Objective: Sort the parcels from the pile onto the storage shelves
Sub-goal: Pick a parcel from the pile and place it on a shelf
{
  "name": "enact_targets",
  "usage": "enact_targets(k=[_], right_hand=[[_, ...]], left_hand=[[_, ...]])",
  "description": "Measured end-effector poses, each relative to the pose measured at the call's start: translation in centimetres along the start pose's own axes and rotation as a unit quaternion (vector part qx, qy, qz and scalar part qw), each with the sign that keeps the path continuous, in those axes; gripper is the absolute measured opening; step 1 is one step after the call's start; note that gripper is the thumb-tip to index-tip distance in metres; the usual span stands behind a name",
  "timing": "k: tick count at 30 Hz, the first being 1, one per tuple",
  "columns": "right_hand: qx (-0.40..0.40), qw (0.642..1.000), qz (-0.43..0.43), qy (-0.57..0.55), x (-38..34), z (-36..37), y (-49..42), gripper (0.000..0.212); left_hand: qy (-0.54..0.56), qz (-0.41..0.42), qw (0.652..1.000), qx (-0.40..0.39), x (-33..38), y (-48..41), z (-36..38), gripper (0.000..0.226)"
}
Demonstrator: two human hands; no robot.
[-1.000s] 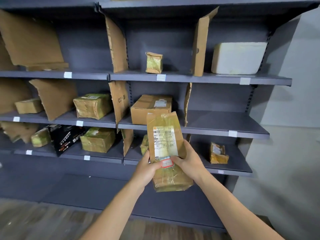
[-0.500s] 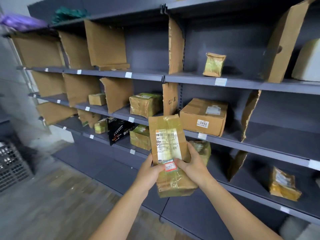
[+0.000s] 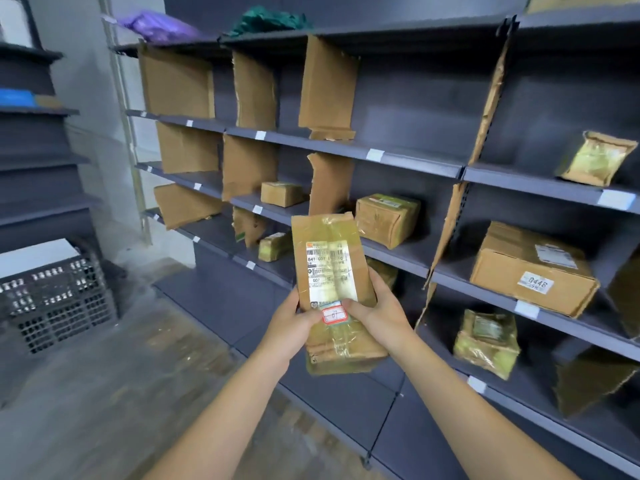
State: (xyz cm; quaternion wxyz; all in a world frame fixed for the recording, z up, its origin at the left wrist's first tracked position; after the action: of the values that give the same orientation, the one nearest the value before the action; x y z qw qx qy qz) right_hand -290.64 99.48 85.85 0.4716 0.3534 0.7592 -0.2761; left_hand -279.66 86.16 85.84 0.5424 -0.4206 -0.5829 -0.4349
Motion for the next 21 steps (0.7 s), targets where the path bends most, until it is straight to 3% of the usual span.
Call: enact_targets(k=[8, 11, 21], right_hand=[[-0.053, 0.997, -0.047, -0.029, -7.9, 16.6, -8.5, 0.057], [-0.076, 0.996, -0.050, -0.022, -9.9, 21.3, -12.5, 0.064], [-0.129, 0.987, -0.080, -0.060, -12.7, 34.3, -29.6, 0.050]], left_hand=[[0.009, 0.005, 0.997, 0.078, 0.9, -0.2, -19.0, 0.044], [0.013, 0.004, 0.994, 0.108, 0.6, -1.1, -24.7, 0.043], [0.006, 0.007, 0.985, 0.170, -0.4, -11.0, -41.8, 0.049]])
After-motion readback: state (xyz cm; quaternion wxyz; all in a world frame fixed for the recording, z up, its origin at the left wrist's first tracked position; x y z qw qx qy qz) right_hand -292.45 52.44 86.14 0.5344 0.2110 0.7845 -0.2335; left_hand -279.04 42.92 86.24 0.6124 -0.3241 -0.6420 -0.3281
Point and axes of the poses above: each hand's wrist, its own y-axis away from the middle knuckle, its own z-axis out of the palm, x = y × z, the point moved 4 cm from there along -y, towards the middle knuckle, and after that the axes turned 10 degrees about -x, right-handed, at the moved point
